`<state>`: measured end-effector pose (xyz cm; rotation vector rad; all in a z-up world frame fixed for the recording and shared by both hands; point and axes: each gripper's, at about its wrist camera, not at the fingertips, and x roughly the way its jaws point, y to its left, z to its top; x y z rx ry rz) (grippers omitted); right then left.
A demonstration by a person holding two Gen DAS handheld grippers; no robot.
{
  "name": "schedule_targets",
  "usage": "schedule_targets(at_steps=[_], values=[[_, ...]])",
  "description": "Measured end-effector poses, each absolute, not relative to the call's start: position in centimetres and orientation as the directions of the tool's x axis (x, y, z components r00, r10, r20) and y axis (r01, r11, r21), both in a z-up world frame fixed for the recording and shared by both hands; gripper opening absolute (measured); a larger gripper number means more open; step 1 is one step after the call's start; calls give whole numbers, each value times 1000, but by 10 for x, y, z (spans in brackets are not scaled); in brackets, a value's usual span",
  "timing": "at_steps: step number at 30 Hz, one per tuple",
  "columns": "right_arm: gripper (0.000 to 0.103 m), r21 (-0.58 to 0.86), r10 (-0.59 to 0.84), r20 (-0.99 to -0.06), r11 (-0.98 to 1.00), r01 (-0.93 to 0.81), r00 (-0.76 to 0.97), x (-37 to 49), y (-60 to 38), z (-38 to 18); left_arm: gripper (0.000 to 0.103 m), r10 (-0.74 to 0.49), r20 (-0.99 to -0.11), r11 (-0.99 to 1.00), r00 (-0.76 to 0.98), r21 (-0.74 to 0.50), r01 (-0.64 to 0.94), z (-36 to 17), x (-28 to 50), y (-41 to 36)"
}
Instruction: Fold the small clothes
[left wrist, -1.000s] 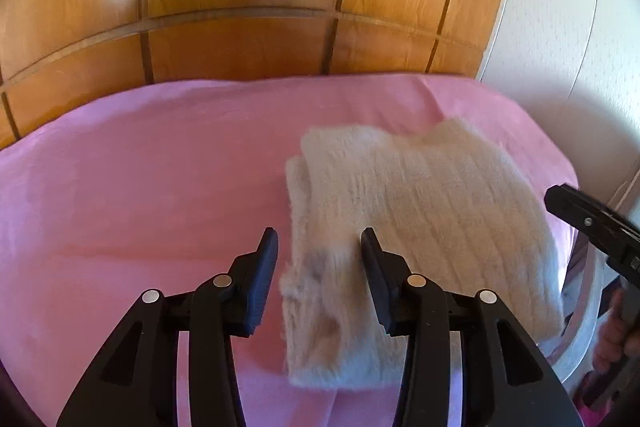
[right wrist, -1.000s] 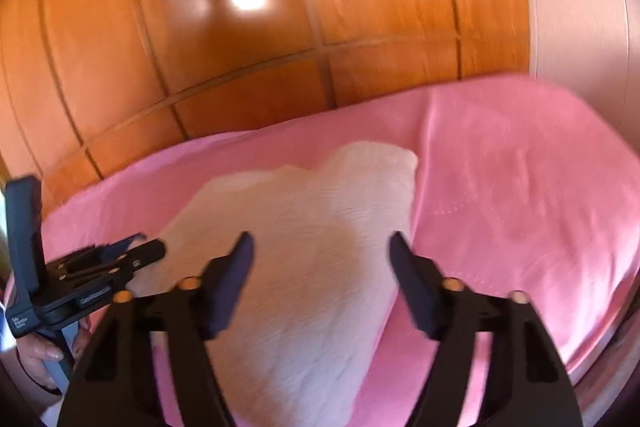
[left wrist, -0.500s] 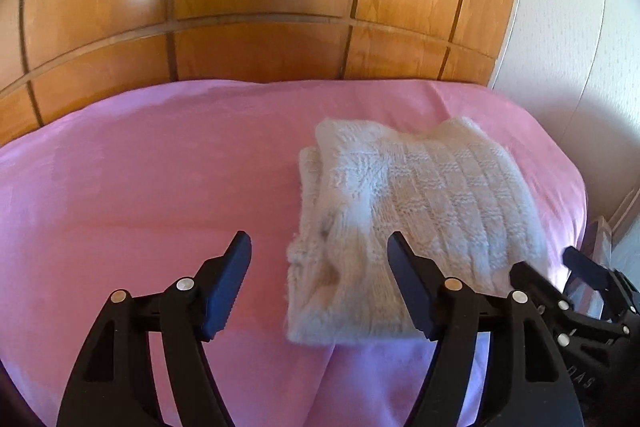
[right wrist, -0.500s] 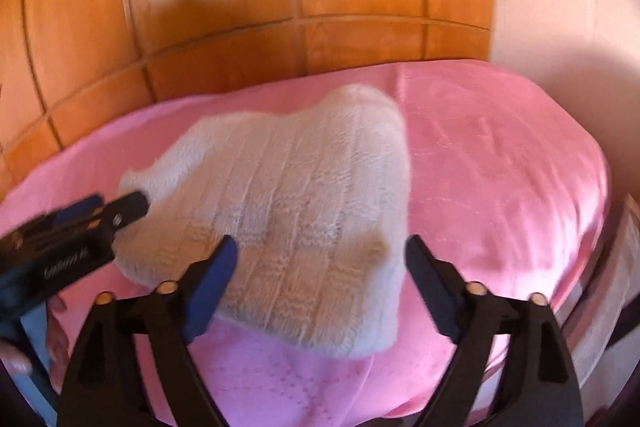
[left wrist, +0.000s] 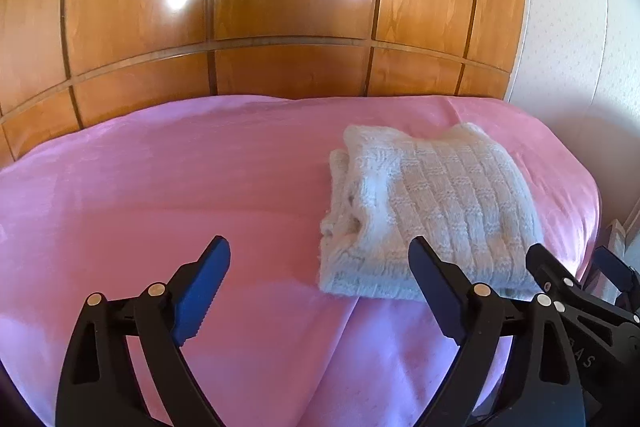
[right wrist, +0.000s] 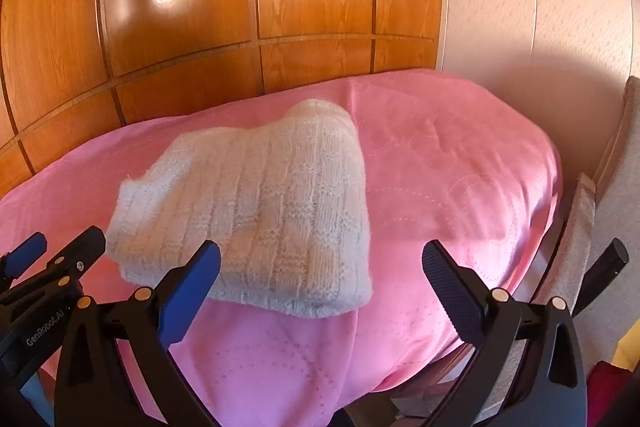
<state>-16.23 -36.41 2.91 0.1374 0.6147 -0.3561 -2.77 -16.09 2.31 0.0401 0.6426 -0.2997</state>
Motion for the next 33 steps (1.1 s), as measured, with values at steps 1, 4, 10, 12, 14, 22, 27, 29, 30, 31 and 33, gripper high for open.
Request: schedule_targets(at_steps=[1,4,10,12,14,22,27,29,30,31,33], values=[[101,22,-286,-587,930,368,758,-159,-365,29,91,-264,-595,956,759,-61,285,24,-29,-159],[101,33,-282,-591,928,372,756,-161,-366,28,92,-265,-589,957,764,-63,283,27,-32,-157],[101,28,-282,-583,931,365,762,-162,-362,29,92,-266,-580,957,770,-64,283,31,-33,-155],[101,22,-282,-581,932,362,763,-161,-360,29,92,-265,-582,957,769,-63,282,31,-34,-155],[101,23,-282,-580,932,361,764,-162,-360,29,92,-263,-582,958,769,-65,278,31,-34,-155],[101,24,-276,-579,935,354,768,-161,-359,29,94,-256,-580,960,774,-58,274,32,-33,-152],[101,17,-288,-566,933,360,773,-163,-357,30,94,-248,-579,963,777,-60,263,32,-32,-150],[101,19,-289,-570,931,364,769,-163,-357,29,94,-245,-578,964,779,-62,257,33,-32,-149],[101,21,-289,-571,931,365,768,-163,-357,29,94,-243,-577,965,779,-64,254,33,-32,-148],[101,20,-290,-572,930,367,767,-164,-357,29,94,-242,-578,966,779,-65,252,33,-31,-147],[101,20,-287,-574,931,364,767,-164,-356,28,94,-240,-578,966,780,-66,248,33,-31,-145]])
